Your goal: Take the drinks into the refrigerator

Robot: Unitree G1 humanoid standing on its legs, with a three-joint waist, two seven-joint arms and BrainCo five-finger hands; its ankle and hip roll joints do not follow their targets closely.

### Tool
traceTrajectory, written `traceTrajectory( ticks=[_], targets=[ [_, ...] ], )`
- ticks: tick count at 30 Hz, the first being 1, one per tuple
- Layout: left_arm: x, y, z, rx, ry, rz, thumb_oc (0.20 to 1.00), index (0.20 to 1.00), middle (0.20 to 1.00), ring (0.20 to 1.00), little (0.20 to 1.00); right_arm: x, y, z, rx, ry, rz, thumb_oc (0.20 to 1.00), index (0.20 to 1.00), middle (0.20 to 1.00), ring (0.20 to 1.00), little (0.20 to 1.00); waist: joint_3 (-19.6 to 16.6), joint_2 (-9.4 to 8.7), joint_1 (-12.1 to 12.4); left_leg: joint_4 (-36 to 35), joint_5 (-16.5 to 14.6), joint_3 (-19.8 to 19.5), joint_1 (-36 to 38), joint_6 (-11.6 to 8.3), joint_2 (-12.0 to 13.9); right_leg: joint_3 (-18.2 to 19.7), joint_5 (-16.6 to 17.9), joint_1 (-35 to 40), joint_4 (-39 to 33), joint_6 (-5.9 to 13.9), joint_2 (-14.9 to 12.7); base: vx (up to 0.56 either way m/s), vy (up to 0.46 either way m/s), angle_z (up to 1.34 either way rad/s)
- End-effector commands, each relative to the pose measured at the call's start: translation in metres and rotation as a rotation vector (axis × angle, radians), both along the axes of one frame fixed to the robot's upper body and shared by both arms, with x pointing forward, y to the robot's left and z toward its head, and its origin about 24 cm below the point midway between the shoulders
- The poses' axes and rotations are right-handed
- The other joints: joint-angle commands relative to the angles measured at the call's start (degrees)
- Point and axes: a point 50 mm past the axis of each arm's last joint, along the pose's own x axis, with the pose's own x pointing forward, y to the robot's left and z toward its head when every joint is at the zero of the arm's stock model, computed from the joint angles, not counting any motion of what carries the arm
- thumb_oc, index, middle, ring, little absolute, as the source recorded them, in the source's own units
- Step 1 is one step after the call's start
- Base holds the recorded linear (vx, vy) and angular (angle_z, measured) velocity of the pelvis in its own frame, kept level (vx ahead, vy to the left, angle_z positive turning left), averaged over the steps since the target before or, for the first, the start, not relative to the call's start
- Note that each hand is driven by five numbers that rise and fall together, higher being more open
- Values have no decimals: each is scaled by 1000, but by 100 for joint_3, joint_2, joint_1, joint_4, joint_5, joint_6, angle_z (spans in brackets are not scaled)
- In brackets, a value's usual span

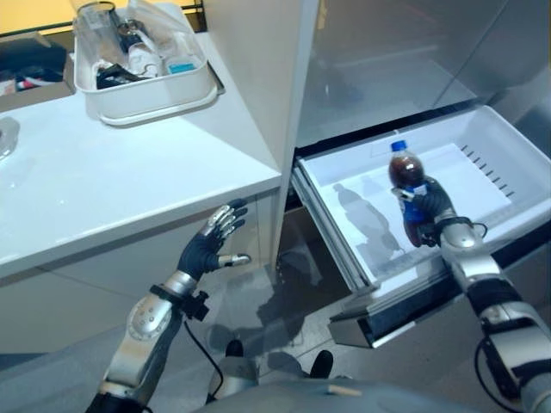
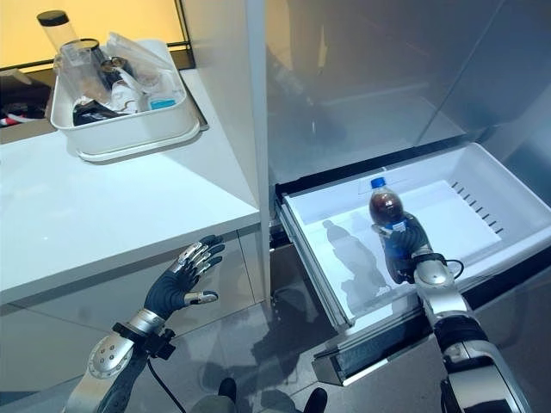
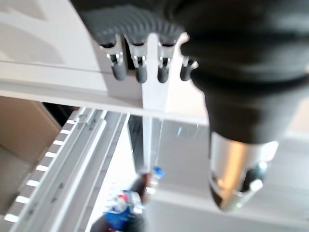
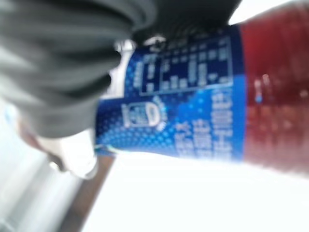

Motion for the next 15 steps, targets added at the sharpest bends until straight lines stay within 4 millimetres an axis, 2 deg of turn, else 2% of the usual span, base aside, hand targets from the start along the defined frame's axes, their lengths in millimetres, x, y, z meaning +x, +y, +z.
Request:
traceTrajectory(
  ticks=[1,5,8,9,10,15],
  targets=[
    [-1,-19,38,-78,-182,-83,1000,1000,1000,1000,1000,39,18,56,-96,-159,58,200,200,200,200,200,114,-74,175,-60,68,-49,-361,247,-292,-181,-297,152,262,361,-138,-25,26,27],
    [1,-23,42,-70,-202,-86,1000,1000,1000,1000,1000,47,43,43,-274,-63,151,200,200,200,200,200,272,-46,320,-39,85,-144,-512,255,-309,-257,-306,65,297,363,-172,-18,29,16],
    [3,-27,47,-83,-223,-86,1000,1000,1000,1000,1000,43,61,16,-441,55,238,200,200,200,200,200,361,-14,405,-33,141,-219,-654,272,-337,-332,-286,-23,315,358,-203,-26,18,14],
    [3,-27,47,-83,-223,-86,1000,1000,1000,1000,1000,43,61,16,-441,55,239,200,200,200,200,200,354,-17,401,-33,145,-222,-664,273,-338,-336,-285,-30,314,358,-204,10,7,7],
    [4,-28,50,-87,-236,-82,1000,1000,1000,1000,1000,39,73,1,-520,117,300,200,200,200,200,200,398,-1,471,-10,116,-257,-686,267,-347,-364,-311,-13,317,358,-211,5,0,3],
    [8,-31,55,-84,-264,-66,1000,1000,1000,1000,1000,26,124,-29,-635,176,516,200,200,200,200,200,452,-18,522,-16,148,-322,-765,272,-374,-424,-294,-25,272,358,-223,-1,0,3]
  ],
)
